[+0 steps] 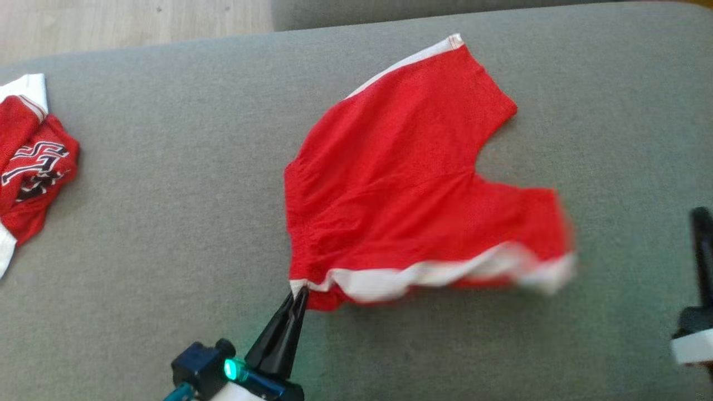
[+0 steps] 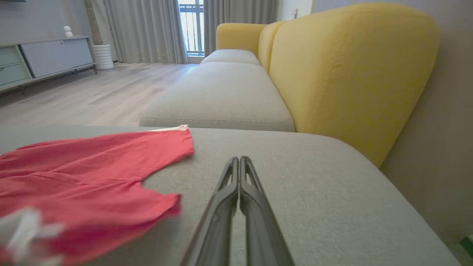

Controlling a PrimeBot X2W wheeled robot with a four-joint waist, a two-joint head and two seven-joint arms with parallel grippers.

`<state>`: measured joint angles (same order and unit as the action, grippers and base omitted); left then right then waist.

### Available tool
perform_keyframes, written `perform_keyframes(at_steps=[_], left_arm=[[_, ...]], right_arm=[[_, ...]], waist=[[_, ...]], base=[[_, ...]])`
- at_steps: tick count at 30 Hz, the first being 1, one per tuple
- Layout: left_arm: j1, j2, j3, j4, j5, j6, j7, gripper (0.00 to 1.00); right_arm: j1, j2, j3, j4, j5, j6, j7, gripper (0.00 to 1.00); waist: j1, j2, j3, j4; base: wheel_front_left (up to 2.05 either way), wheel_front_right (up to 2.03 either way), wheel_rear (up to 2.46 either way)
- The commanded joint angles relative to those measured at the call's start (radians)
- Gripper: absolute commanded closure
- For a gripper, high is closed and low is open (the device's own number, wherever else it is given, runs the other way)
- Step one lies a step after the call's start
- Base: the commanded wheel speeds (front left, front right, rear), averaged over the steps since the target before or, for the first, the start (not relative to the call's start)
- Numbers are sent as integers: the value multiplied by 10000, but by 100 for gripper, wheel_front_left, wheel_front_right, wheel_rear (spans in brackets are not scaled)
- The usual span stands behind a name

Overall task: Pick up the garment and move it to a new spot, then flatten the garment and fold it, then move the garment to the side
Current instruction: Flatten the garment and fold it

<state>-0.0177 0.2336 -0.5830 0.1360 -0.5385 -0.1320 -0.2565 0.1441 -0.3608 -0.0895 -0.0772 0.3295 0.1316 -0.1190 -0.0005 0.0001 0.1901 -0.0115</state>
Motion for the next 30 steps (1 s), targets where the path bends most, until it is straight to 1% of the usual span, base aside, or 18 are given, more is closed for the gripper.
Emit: perform_keyframes(at_steps=[1,3,5,6,8,11,13,14,15,18,22,25,30], left_arm=[[-253,121,449,-417,-231,51,-37,100],[-508,0,470,-435,-390,47,16,100],[-899,-177,445,-383,-525,43,112,100],[-899,-177,445,-383,-525,43,112,100],[-1361,-334,290,-226,-572,36,233,100],[-1899,-514,28,47,-594,28,296,100],[-2123,-557,-38,196,-618,24,259,100],[-2202,-569,-45,261,-627,23,228,100],[-2262,-579,-44,321,-637,22,197,100],[-2356,-550,52,474,-677,20,108,100],[-2343,-431,245,595,-690,19,26,100],[-2309,-317,367,602,-665,19,-1,100],[-2314,-198,482,604,-647,20,-20,100]], right_arm=[[-160,-319,-230,-660,33,-9,183,100],[-318,-300,-271,-775,22,-9,322,100],[-648,-421,-176,-656,-62,-9,432,100],[-648,-421,-176,-656,-62,-9,432,100],[-948,-555,-60,-437,-174,-9,520,100],[-1101,-653,291,-232,-168,-9,680,100],[-1055,-700,512,-182,-194,-9,743,100],[-999,-666,558,-161,-204,-9,733,53],[-910,-624,629,-163,-219,-9,702,0],[-512,-563,1145,-262,-277,-9,617,0],[136,-783,2354,-394,-316,-9,783,0],[535,-998,3111,-514,72,-9,1132,0],[1011,-1391,3922,-559,1195,-9,2006,0]], waist=[[5,-1,10,173],[5,-1,62,287],[5,-1,151,434],[5,-1,151,434],[5,-1,230,666],[5,-1,324,969],[5,-1,401,1055],[5,-1,421,1076],[5,-1,437,1085],[5,-1,474,979],[5,-1,514,707],[5,-1,584,502],[5,-1,651,313]], base=[[0,0,0],[0,0,0],[0,0,0],[0,0,0],[0,0,0],[0,0,0],[0,0,0],[0,0,0],[0,0,0],[0,0,0],[0,0,0],[0,0,0],[0,0,0]])
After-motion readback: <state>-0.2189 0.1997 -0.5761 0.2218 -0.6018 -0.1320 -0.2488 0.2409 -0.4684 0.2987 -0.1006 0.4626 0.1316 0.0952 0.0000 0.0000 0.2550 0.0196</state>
